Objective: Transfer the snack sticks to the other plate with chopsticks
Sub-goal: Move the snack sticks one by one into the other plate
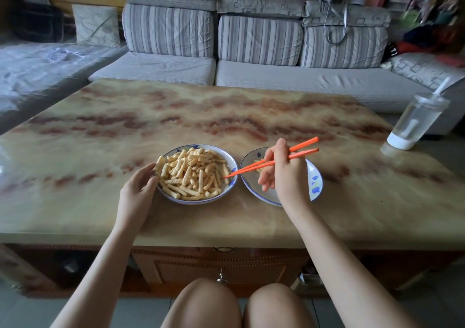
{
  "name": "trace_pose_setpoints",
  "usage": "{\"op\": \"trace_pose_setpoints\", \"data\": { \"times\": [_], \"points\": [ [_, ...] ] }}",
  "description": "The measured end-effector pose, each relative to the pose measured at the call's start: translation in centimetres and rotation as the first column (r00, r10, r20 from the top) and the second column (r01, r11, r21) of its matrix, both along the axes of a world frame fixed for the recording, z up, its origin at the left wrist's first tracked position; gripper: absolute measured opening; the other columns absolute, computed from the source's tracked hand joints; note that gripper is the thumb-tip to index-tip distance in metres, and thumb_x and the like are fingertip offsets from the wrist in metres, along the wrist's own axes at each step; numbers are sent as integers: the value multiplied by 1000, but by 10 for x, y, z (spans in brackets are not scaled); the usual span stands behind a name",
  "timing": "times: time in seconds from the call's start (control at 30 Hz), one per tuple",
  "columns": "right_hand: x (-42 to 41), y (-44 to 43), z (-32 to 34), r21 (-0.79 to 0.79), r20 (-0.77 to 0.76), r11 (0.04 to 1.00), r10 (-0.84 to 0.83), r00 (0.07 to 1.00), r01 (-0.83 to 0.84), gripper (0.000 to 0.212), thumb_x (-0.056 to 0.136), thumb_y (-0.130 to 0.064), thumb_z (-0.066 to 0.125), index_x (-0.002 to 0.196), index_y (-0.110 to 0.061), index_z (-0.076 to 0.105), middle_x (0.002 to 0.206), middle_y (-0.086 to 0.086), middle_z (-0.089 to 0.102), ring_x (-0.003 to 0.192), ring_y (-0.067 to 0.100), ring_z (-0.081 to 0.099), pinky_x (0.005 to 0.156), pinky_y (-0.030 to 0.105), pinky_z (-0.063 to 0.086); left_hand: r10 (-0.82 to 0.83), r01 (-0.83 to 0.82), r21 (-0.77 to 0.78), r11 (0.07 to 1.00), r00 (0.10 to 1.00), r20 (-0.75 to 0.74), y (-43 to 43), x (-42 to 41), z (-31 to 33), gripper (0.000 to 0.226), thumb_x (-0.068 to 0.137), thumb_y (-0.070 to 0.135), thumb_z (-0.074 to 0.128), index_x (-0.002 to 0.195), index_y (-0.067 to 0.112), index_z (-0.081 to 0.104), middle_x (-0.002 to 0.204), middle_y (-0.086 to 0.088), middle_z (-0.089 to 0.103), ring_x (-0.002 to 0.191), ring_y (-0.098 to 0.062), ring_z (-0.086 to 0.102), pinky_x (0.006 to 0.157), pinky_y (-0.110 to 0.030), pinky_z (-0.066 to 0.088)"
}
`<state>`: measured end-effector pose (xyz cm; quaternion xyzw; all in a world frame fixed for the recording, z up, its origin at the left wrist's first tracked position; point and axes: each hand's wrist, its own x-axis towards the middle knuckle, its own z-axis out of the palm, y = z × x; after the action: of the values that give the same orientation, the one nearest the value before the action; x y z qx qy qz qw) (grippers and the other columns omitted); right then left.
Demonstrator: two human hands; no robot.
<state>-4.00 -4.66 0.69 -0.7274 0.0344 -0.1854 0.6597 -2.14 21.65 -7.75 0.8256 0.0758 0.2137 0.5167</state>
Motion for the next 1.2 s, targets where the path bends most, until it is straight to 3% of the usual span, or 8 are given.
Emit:
{"op": "trace_pose_setpoints", "data": {
  "times": [0.6, 1.2],
  "points": [
    [0, -35, 6, 248, 45, 963, -119, 992, 105, 45, 103, -20, 29, 65, -6, 48, 35, 9, 50, 27, 22, 43, 35, 20, 27, 7, -7, 6, 1000, 1000, -1, -1, 0, 1, 35, 92, 11, 54, 126, 15, 60, 121, -2, 63, 107, -8, 53, 89, -21, 36],
    [-1, -95, -4, 156, 5, 944, -296, 955, 292, 38, 98, -20, 29, 69, -7, 50, 36, 7, 51, 27, 19, 40, 34, 16, 28, 12, -12, 19, 1000, 1000, -4, 0, 1, 1, 35, 92, 11, 54, 126, 16, 60, 121, -2, 64, 108, -9, 54, 89, -23, 38]
  ]
}}
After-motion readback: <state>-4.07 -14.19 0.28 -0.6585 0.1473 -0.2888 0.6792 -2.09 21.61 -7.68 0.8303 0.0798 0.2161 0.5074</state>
